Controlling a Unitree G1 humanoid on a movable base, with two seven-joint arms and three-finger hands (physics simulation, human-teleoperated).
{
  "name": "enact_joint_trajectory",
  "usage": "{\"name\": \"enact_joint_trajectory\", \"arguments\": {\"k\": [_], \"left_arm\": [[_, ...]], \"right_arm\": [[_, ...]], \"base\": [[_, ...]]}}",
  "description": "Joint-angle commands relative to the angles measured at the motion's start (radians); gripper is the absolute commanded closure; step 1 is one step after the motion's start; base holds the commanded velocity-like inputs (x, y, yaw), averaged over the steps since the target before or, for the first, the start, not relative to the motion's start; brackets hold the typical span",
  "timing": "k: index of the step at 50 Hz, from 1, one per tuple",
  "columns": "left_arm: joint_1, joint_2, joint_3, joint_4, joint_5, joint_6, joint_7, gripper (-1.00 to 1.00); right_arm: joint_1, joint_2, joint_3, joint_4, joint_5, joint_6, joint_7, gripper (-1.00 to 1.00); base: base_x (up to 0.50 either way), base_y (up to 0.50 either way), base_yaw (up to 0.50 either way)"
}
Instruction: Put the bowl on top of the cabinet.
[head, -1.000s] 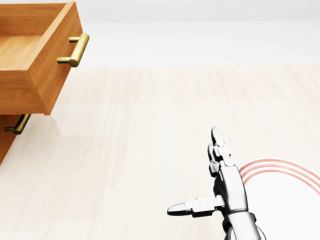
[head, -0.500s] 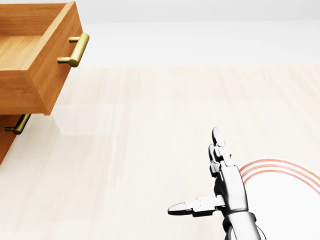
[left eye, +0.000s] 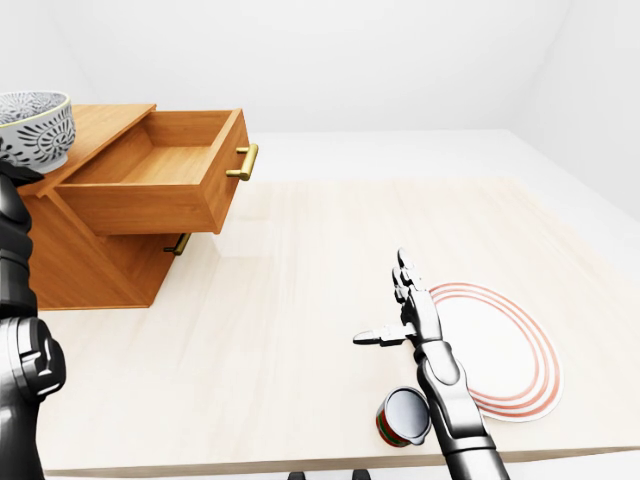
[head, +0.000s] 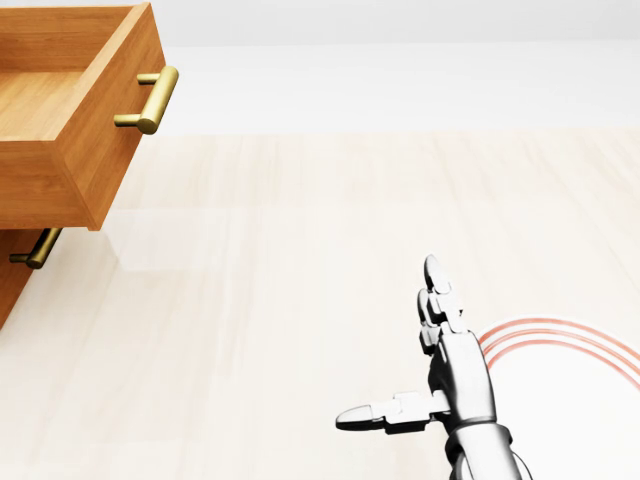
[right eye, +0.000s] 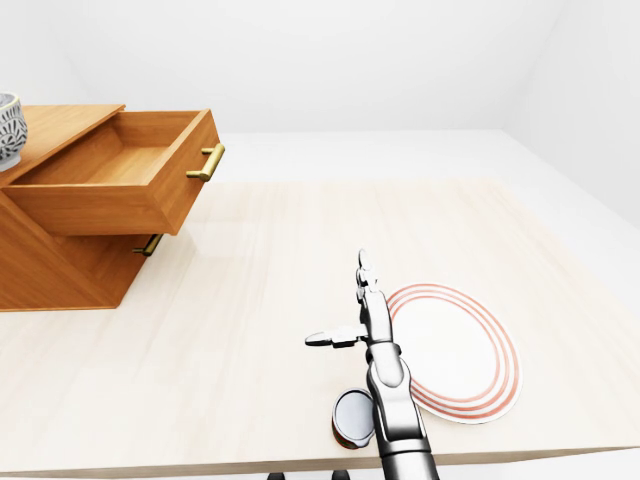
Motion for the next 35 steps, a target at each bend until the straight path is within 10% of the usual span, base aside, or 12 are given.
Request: {"name": "enact_joint_trajectory", "arguments": {"k": [1,24,30,35], "left_arm": [[0.092,-0.024,-0.017,0.028,-0.007,0.000,0.000,-1.00],[0.049,-0.028,-0.009,-0.026,-0.039,0.000,0.000,-1.00],[0.052,-0.034,0.030,-0.215,-0.131,0.000,0.000,-1.00],[0.214,-0.080,0.140,-0.731,-0.302,0.000,0.000,-1.00]], "right_arm": [[0.002,0.000,0.000,-0.002,0.001,0.000,0.000,-1.00],[-0.006,0.003,0.005,0.016,-0.004,-0.007,-0.001,-1.00],[-0.002,0.001,0.002,0.006,-0.001,-0.002,0.000,-1.00],[-0.001,0.001,0.003,0.005,0.000,-0.002,0.001,-1.00]], "base": [[0.00,0.00,0.00],[0.00,0.00,0.00],[0.00,0.00,0.00],[0.00,0.00,0.00]]}}
